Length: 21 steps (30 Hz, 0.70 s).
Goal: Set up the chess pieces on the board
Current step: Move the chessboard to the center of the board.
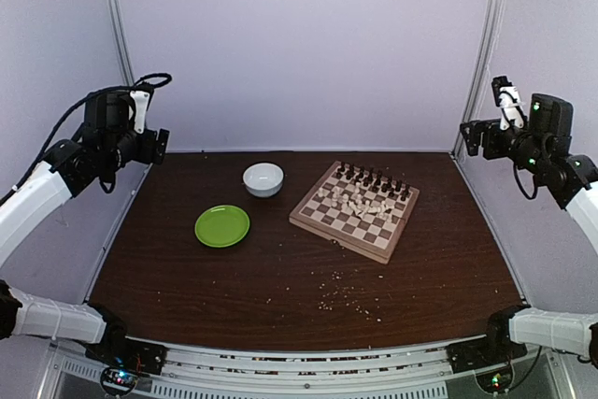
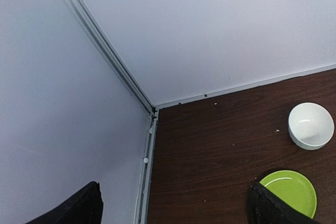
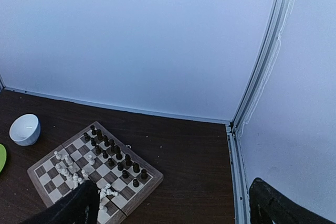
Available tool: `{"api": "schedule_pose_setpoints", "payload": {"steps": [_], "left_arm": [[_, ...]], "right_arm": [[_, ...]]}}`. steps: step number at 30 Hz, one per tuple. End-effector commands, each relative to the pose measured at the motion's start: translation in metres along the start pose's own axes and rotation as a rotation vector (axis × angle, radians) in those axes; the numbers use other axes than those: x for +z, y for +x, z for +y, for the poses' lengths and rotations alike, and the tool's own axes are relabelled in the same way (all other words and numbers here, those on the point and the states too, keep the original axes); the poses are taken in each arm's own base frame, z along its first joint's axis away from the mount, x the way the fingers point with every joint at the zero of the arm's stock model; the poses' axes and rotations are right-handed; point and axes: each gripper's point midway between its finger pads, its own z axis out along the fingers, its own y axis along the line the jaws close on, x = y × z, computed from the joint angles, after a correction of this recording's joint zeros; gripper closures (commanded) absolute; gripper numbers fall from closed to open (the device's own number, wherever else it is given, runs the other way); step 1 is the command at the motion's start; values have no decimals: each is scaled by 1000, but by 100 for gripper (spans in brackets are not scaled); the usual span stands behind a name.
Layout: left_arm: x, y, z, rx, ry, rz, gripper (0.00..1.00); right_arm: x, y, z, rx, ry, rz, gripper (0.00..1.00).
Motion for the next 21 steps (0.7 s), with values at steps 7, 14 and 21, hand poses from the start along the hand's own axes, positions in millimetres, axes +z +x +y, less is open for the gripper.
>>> {"api": "schedule_pose_setpoints", "payload": {"steps": [7, 14, 21], "left_arm": [[22, 45, 14, -160, 45, 52, 18], [22, 67, -35, -253, 252, 106, 39], [0, 66, -135, -349, 542, 145, 59]], "right_arm": [[57, 42, -7, 20, -4, 157, 0], [113, 82, -9, 25, -25, 340, 1], [177, 134, 12, 74, -178, 594, 37]]}}
